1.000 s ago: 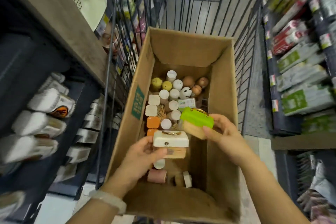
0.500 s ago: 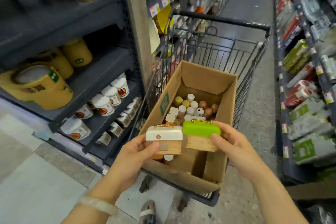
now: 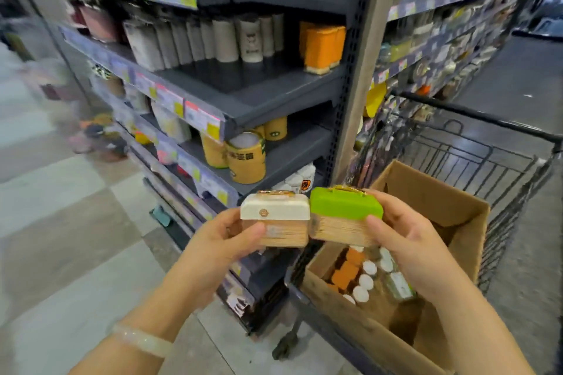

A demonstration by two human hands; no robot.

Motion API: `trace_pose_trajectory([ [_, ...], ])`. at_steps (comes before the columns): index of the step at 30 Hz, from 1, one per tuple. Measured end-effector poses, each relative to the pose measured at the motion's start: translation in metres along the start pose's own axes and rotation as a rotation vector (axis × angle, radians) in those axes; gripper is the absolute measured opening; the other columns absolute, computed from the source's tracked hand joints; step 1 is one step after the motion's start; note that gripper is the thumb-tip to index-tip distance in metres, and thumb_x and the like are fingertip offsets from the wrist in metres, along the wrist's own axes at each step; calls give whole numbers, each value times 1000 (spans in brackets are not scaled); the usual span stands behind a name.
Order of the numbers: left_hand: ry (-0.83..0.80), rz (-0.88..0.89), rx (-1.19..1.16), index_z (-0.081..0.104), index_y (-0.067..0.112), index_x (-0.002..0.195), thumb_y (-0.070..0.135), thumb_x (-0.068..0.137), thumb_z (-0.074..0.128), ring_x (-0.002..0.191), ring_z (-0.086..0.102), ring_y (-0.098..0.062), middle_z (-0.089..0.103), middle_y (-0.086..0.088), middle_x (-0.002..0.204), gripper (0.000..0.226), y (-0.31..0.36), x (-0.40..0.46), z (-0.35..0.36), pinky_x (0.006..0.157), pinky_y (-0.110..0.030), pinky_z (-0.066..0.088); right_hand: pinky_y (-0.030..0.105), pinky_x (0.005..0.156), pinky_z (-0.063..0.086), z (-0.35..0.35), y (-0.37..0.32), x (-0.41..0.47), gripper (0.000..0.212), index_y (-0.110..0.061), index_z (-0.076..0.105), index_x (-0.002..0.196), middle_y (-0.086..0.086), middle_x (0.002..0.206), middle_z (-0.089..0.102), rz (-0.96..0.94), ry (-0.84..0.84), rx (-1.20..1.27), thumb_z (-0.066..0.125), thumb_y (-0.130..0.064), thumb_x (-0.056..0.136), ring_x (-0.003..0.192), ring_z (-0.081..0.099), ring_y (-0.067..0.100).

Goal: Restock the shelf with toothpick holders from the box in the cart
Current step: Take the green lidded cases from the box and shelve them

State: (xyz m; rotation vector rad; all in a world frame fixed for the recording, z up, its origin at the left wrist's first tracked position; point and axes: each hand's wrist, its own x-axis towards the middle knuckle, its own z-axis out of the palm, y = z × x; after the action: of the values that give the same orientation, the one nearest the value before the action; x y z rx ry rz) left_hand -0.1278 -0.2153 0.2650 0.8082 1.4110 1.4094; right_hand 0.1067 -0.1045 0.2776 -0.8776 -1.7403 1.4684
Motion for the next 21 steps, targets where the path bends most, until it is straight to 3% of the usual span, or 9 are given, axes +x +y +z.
trace_pose_trajectory([
  [3, 27, 58, 8, 66, 22, 106, 27, 69, 82, 100, 67, -18, 73, 0, 103, 40, 24, -12, -43, 90, -34, 48, 14, 74, 50, 40, -27, 10, 45, -27, 55, 121, -13, 106, 69, -61, -28, -2, 57, -29, 76, 97, 64, 3],
  [5, 24, 90, 15, 66, 22, 110, 35, 65, 77, 106, 65, -22, 71, -2, 109, 48, 40, -21, -73, 96, -40, 46, 13, 75, 50, 69, -43, 16, 49, -24, 54, 124, -9, 109, 69, -94, -36, -9, 57, -28, 76, 99, 64, 4],
  [7, 41, 112, 7, 65, 20, 111, 31, 69, 82, 108, 63, -24, 71, -3, 109, 46, 54, -28, -103, 99, -43, 46, 14, 77, 50, 98, -59, 22, 50, -22, 54, 126, -6, 113, 68, -119, -40, -21, 57, -30, 76, 102, 63, 7],
  [12, 50, 176, 48, 64, 22, 108, 24, 70, 75, 102, 66, -19, 73, 2, 103, 39, 90, -40, -168, 91, -34, 50, 18, 78, 51, 167, -92, 33, 50, -27, 59, 119, -6, 110, 69, -181, -27, 1, 70, -47, 74, 101, 63, 12],
  [14, 44, 197, 43, 64, 22, 106, 23, 68, 79, 99, 67, -17, 73, 3, 100, 41, 102, -44, -189, 86, -30, 51, 19, 78, 51, 189, -104, 36, 41, -31, 62, 113, -8, 107, 70, -210, -13, 12, 70, -44, 75, 98, 63, 11],
  [17, 30, 243, 53, 63, 22, 106, 28, 64, 67, 94, 68, -15, 74, 4, 97, 43, 119, -48, -217, 83, -29, 51, 28, 79, 53, 216, -119, 40, 40, -31, 61, 115, -5, 107, 70, -236, -2, -5, 60, -37, 75, 100, 64, 16],
  [21, 0, 262, 74, 64, 23, 108, 28, 70, 71, 99, 67, -17, 73, 2, 102, 39, 140, -44, -244, 89, -33, 51, 38, 83, 51, 240, -139, 47, 46, -28, 59, 119, -2, 108, 70, -252, 35, -22, 60, -33, 74, 101, 64, 20],
])
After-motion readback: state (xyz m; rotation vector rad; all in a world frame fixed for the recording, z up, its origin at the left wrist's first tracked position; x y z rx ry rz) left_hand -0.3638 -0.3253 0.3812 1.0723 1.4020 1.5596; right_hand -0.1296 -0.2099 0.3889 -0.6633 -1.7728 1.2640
